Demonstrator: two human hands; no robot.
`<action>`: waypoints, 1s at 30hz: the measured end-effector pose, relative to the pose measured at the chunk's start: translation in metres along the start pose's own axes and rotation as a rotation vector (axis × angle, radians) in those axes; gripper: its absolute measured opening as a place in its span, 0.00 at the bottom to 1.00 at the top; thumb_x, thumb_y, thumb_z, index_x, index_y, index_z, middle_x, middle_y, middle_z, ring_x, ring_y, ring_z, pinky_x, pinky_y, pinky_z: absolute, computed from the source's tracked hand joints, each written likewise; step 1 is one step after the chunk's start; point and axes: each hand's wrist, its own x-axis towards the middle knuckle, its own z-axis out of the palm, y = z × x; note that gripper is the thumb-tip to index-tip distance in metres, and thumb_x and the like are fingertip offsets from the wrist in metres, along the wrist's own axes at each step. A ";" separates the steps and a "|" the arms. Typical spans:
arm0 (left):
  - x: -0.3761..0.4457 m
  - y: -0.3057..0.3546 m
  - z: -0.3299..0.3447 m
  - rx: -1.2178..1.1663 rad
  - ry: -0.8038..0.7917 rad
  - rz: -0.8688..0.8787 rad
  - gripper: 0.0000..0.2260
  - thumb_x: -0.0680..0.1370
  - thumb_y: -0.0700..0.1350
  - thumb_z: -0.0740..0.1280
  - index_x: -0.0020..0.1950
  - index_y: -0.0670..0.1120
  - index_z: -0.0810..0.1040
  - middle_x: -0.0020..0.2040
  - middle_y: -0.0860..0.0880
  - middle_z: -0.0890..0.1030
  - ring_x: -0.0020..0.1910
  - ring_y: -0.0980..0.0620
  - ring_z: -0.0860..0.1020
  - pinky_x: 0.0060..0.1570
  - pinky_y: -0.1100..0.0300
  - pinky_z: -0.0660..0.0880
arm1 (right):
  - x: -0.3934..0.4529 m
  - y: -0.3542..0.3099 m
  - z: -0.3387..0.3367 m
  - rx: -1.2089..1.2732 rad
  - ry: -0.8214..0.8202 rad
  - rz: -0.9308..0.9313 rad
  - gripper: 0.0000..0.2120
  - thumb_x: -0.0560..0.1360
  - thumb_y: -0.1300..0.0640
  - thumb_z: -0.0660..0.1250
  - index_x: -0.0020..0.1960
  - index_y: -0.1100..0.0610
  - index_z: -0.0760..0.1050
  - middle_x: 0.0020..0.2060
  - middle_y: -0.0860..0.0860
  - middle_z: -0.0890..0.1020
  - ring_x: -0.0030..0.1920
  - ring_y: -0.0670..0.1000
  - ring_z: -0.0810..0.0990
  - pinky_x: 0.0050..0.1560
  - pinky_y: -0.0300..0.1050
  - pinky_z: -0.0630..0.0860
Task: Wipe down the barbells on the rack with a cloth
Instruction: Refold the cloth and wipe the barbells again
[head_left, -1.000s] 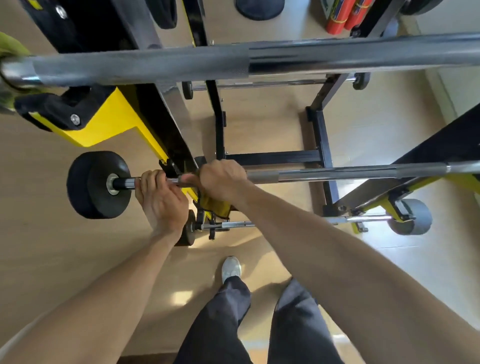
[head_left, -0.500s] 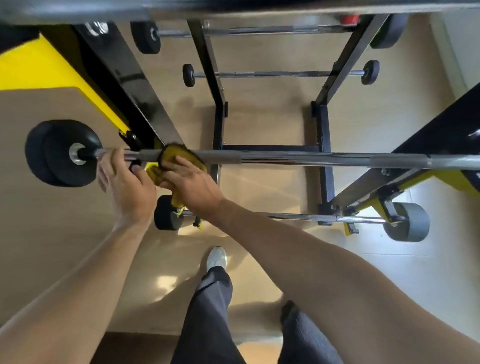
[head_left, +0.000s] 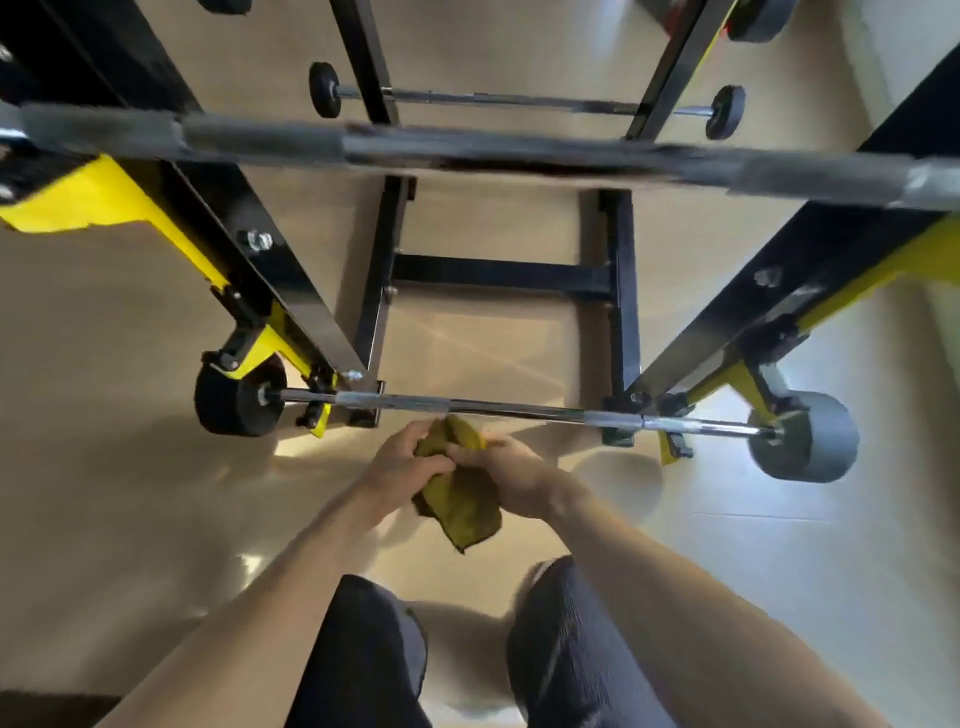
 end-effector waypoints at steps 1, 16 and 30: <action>0.014 -0.012 0.003 0.026 -0.010 -0.003 0.21 0.72 0.48 0.73 0.65 0.52 0.75 0.57 0.50 0.80 0.55 0.52 0.78 0.53 0.58 0.78 | 0.015 0.012 -0.011 -0.012 0.030 -0.004 0.15 0.74 0.55 0.73 0.59 0.59 0.80 0.53 0.57 0.84 0.55 0.58 0.81 0.62 0.56 0.76; 0.211 -0.163 -0.034 0.001 0.134 0.006 0.16 0.72 0.38 0.74 0.55 0.51 0.75 0.51 0.47 0.78 0.53 0.46 0.77 0.52 0.54 0.77 | 0.206 0.014 -0.065 -1.052 0.148 -0.297 0.11 0.77 0.63 0.64 0.54 0.52 0.80 0.48 0.50 0.81 0.48 0.50 0.80 0.50 0.44 0.81; 0.242 -0.201 -0.071 0.404 0.131 -0.150 0.11 0.75 0.50 0.66 0.49 0.43 0.81 0.42 0.47 0.84 0.41 0.48 0.82 0.45 0.54 0.78 | 0.336 0.047 0.006 -1.869 0.251 -0.327 0.29 0.74 0.33 0.65 0.64 0.54 0.70 0.50 0.52 0.80 0.47 0.53 0.78 0.49 0.50 0.79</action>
